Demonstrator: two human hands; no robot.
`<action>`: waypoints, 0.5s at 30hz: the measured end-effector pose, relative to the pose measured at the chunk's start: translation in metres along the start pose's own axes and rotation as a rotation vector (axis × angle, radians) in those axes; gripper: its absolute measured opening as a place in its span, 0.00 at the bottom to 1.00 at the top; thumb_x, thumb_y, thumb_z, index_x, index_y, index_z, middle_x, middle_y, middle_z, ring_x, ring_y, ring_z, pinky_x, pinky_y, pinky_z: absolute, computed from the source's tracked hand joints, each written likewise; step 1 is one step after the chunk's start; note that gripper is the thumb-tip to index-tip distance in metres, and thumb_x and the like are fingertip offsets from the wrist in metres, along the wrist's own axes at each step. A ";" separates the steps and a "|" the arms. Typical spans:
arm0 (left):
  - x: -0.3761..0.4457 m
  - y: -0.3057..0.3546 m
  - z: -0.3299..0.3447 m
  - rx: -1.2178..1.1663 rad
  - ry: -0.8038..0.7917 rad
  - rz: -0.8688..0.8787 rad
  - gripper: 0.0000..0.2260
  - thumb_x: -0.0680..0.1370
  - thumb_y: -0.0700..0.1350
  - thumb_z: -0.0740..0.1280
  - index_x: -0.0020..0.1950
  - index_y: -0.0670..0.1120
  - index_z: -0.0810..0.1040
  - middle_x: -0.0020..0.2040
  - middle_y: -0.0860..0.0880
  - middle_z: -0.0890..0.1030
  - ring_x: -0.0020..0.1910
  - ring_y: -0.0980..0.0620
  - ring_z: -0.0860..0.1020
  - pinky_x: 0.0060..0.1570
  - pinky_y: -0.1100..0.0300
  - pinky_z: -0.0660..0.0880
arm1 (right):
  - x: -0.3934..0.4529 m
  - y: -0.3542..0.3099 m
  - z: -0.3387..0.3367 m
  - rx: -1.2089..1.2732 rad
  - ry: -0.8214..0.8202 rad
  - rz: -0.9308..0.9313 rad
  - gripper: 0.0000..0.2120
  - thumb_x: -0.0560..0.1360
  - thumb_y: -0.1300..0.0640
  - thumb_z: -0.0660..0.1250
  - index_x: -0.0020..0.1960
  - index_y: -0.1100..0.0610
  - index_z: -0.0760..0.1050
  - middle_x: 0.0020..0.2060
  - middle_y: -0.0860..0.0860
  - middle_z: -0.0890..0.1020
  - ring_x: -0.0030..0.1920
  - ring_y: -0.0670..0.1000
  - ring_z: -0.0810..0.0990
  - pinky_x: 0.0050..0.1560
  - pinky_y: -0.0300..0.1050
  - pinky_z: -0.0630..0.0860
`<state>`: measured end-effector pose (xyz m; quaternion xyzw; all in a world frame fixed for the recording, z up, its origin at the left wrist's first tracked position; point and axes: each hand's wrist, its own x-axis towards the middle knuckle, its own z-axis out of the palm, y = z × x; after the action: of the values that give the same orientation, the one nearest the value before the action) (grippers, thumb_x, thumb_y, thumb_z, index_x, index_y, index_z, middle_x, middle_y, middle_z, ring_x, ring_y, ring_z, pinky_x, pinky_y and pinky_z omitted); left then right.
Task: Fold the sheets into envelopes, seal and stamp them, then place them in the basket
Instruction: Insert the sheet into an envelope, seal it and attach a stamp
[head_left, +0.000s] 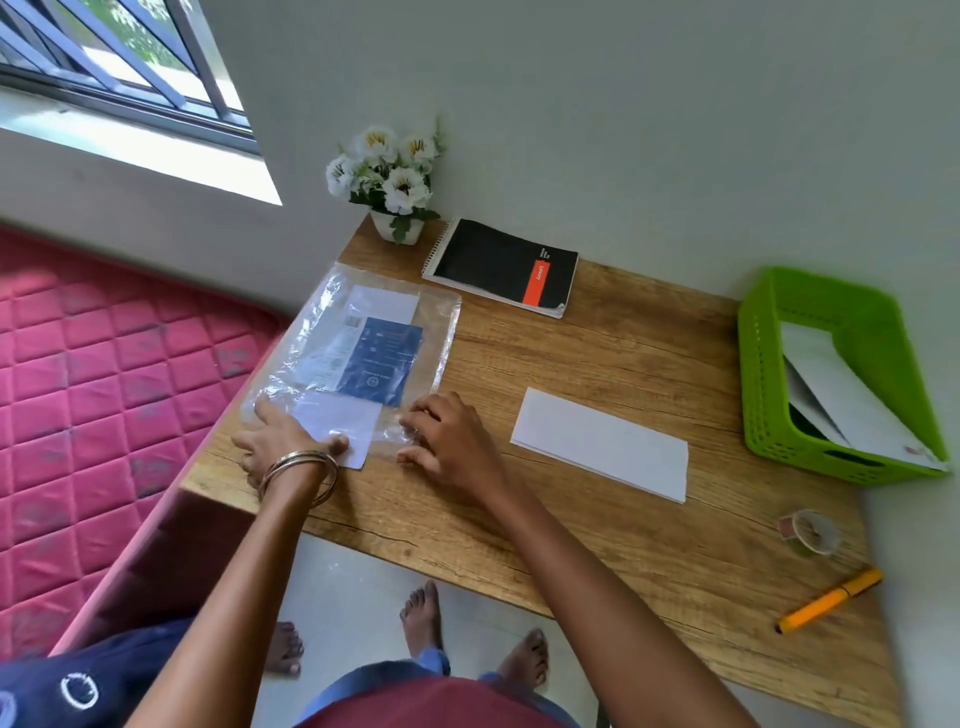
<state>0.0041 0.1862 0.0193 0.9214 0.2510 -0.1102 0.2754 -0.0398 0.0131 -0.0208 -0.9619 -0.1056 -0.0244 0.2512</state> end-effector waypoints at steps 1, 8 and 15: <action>0.001 0.000 -0.001 -0.009 -0.015 -0.003 0.45 0.64 0.44 0.79 0.72 0.45 0.55 0.64 0.30 0.62 0.60 0.28 0.67 0.57 0.37 0.67 | 0.000 -0.001 0.000 -0.003 -0.011 0.008 0.23 0.72 0.49 0.71 0.62 0.59 0.76 0.60 0.57 0.76 0.61 0.58 0.70 0.58 0.54 0.69; 0.005 -0.008 -0.005 0.109 0.020 0.034 0.41 0.67 0.42 0.76 0.74 0.48 0.55 0.64 0.30 0.64 0.64 0.32 0.63 0.59 0.38 0.65 | -0.001 0.002 0.000 0.028 -0.037 0.047 0.23 0.73 0.49 0.70 0.64 0.57 0.75 0.64 0.55 0.74 0.64 0.56 0.67 0.61 0.52 0.65; 0.011 -0.003 -0.017 0.007 -0.099 0.017 0.46 0.58 0.42 0.79 0.71 0.45 0.58 0.65 0.38 0.71 0.61 0.33 0.71 0.61 0.38 0.67 | 0.001 0.006 0.003 0.084 -0.007 0.074 0.21 0.73 0.47 0.69 0.62 0.56 0.76 0.62 0.52 0.75 0.62 0.55 0.68 0.59 0.53 0.67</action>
<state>0.0126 0.2023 0.0283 0.9179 0.2290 -0.1542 0.2850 -0.0380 0.0096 -0.0261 -0.9537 -0.0715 -0.0072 0.2919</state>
